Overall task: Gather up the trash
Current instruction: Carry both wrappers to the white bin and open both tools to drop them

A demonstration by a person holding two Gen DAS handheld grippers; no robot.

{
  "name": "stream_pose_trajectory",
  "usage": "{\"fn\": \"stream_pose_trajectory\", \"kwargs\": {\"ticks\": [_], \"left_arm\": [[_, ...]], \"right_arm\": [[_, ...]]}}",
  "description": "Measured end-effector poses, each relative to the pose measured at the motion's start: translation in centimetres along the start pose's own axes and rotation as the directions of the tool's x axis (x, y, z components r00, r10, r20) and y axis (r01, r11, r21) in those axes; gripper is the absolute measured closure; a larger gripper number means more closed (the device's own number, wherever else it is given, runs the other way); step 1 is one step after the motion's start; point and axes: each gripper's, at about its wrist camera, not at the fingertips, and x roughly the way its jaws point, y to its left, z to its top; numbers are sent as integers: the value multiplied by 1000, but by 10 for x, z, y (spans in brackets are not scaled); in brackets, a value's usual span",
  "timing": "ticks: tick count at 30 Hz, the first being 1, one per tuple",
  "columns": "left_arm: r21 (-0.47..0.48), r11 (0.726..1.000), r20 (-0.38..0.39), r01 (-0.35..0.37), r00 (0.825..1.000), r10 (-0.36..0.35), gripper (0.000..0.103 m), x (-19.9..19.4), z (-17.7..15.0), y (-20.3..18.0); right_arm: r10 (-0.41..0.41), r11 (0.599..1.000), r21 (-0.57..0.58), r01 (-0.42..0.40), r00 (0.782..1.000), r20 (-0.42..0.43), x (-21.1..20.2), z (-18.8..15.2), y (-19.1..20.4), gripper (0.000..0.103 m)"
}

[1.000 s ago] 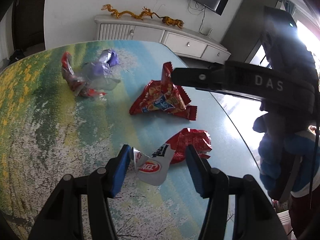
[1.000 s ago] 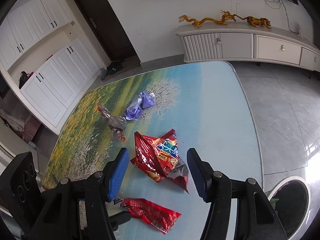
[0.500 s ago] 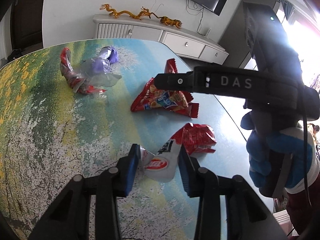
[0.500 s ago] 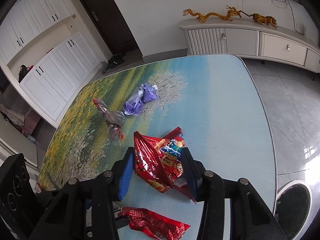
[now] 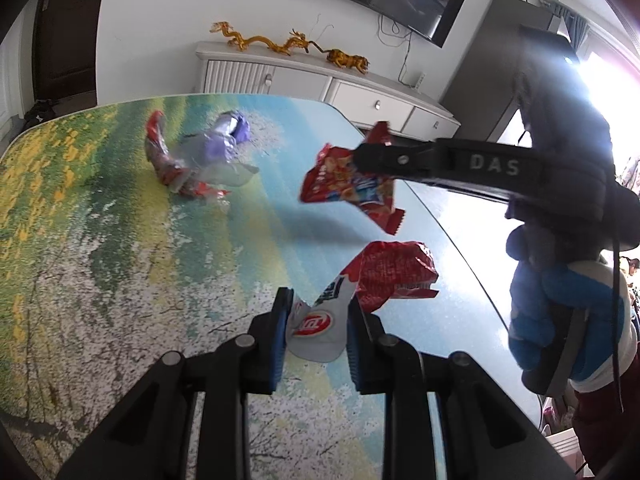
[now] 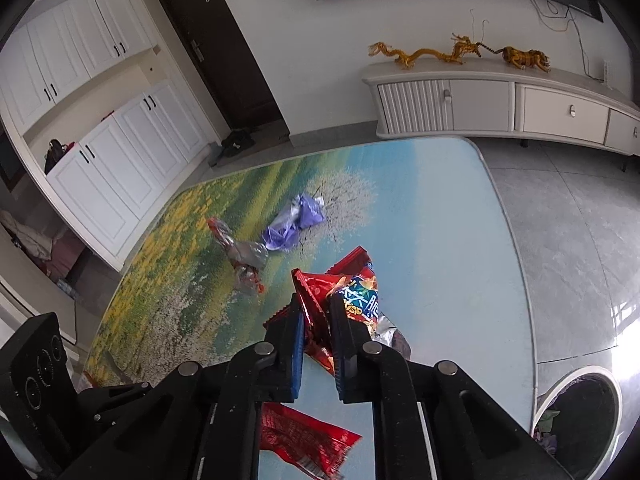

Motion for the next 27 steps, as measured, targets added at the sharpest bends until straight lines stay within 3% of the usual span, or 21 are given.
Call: {"fn": "stream_pose_trajectory", "kwargs": {"ticks": [15,27], "left_arm": [[-97,995,133,-17,991,30,79,-64,7,1],[-130,991,245,18,969,14,79,-111,31,-12]], "right_arm": [[-38,997,70,25,982,185,-96,-5,-19,92],[-89,990,126,54,954,288,-157,-18,-32,92]]}}
